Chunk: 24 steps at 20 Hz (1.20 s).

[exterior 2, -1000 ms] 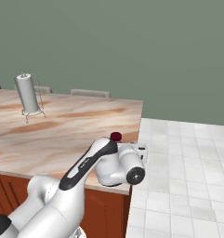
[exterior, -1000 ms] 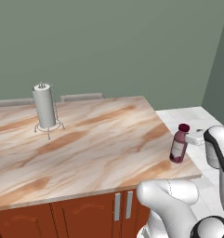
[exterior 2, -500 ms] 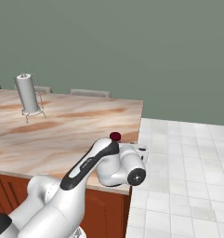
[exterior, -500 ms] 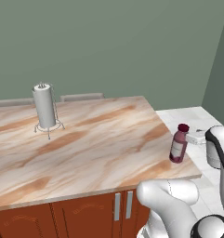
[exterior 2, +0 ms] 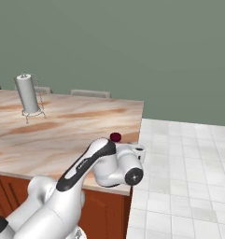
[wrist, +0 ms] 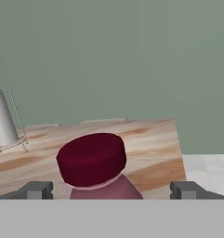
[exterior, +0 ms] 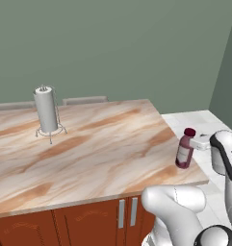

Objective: Pick the juice from the counter and place it in the open cabinet.

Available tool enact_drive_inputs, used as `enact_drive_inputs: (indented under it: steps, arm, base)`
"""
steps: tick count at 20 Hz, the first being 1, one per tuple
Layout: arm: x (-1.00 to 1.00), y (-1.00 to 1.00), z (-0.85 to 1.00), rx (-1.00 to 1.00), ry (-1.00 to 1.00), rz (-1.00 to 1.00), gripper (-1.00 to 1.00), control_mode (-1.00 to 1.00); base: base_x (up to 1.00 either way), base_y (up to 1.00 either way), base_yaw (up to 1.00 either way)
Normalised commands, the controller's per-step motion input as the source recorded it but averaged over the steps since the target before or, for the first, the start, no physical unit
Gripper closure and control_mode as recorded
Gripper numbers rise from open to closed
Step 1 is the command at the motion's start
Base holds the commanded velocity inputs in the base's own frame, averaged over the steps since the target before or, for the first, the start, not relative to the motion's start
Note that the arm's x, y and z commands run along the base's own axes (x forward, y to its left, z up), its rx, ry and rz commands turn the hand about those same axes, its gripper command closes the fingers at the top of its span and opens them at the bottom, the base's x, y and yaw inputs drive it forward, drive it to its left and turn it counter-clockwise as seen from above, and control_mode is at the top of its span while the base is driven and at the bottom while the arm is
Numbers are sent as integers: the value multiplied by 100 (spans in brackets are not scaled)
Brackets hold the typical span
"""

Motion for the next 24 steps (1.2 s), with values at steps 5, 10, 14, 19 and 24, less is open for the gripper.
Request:
enact_drive_inputs:
  steps: [5,10,14,19,24]
  arm:
    - [0,3,0,0,0,0,-100,-100]
    - [2,0,0,0,0,0,-100,-100]
    - [5,0,0,0,0,0,-100,-100]
    - [18,0,0,0,0,0,-100,-100]
    - [34,0,0,0,0,0,-100,-100]
  base:
    - [0,0,0]
    - [0,0,0]
    - [0,0,0]
    - [0,0,0]
    - [0,0,0]
